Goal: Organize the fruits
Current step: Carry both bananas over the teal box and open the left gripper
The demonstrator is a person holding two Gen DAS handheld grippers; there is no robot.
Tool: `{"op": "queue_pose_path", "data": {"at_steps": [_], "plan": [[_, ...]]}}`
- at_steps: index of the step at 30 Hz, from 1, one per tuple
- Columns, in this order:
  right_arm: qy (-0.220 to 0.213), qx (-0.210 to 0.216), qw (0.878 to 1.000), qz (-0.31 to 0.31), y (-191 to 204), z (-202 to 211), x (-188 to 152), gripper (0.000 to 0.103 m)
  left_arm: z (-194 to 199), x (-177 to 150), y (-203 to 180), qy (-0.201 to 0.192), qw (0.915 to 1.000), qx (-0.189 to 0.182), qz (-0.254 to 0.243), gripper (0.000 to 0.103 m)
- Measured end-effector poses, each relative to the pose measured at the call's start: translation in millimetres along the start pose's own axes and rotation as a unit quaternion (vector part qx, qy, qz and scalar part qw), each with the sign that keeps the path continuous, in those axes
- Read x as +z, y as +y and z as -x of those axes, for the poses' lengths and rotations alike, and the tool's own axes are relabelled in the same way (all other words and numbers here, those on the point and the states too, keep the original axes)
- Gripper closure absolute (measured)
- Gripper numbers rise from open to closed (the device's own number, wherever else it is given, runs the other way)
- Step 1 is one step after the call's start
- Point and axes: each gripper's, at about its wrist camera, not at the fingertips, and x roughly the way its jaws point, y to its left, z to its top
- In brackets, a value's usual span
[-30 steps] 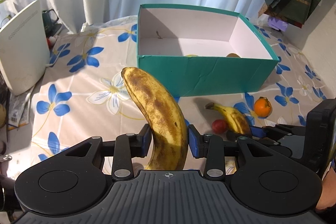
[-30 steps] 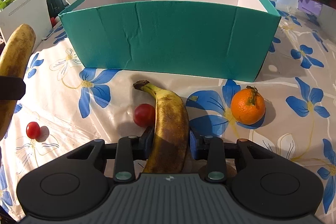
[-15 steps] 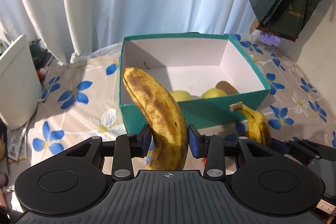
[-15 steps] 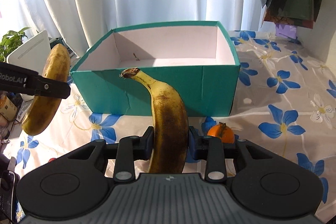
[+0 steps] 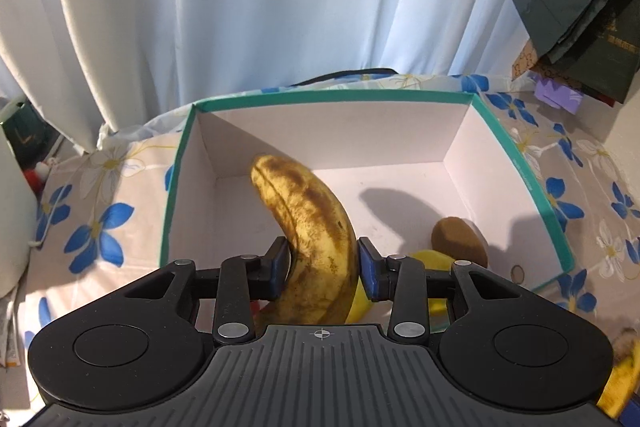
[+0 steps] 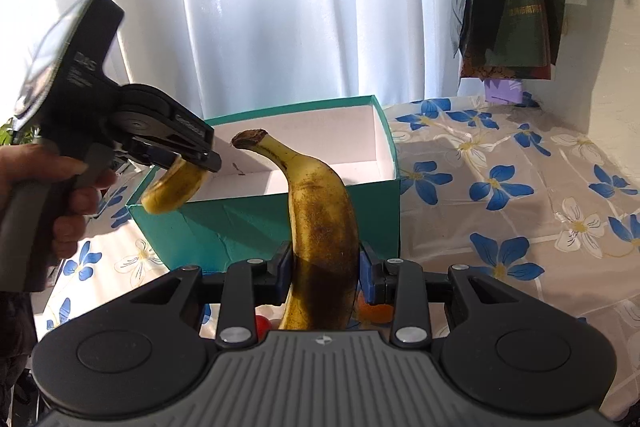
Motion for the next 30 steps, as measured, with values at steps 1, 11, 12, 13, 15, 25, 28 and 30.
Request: {"op": "queue_pose_path", "data": {"at_steps": [1, 11, 12, 13, 15, 25, 28, 30], "plan": [[-0.001, -0.002, 1.0, -0.002, -1.1, 1.7, -0.5, 0.071, -9.3, 1.3, -0.2, 0.008, 1.0, 0.002, 0.004, 0.062], [-0.006, -0.02, 1.0, -0.02, -14.4, 6.0, -2.4, 0.071, -49.6, -3.1, -13.6, 0.024, 0.9993, 0.025, -0.014, 0.062], [-0.007, -0.021, 1.0, -0.022, -14.8, 7.4, -2.2, 0.071, -50.0, -2.4, -13.3, 0.025, 0.9993, 0.024, -0.013, 0.06], [-0.009, -0.022, 0.999, -0.023, -15.1, 7.8, -1.7, 0.071, -49.0, -1.9, -12.5, 0.019, 0.9994, 0.027, -0.013, 0.058], [-0.012, -0.022, 0.999, -0.025, -14.6, 9.7, -1.2, 0.071, -44.1, -1.6, -12.8, 0.003, 0.9992, 0.037, -0.017, 0.035], [-0.025, -0.017, 0.999, -0.024, -12.5, 12.6, 5.3, 0.071, 27.1, -16.3, -0.2, -0.073, 0.9954, 0.061, -0.011, 0.006], [-0.029, -0.017, 0.999, -0.022, -11.7, 12.2, 8.4, 0.071, 63.1, -41.0, 1.1, -0.108, 0.9897, 0.092, -0.016, 0.003], [-0.03, -0.017, 0.999, -0.019, -10.4, 10.3, 11.7, 0.071, 76.7, -55.7, 2.6, -0.106, 0.9885, 0.107, -0.013, 0.003]]}}
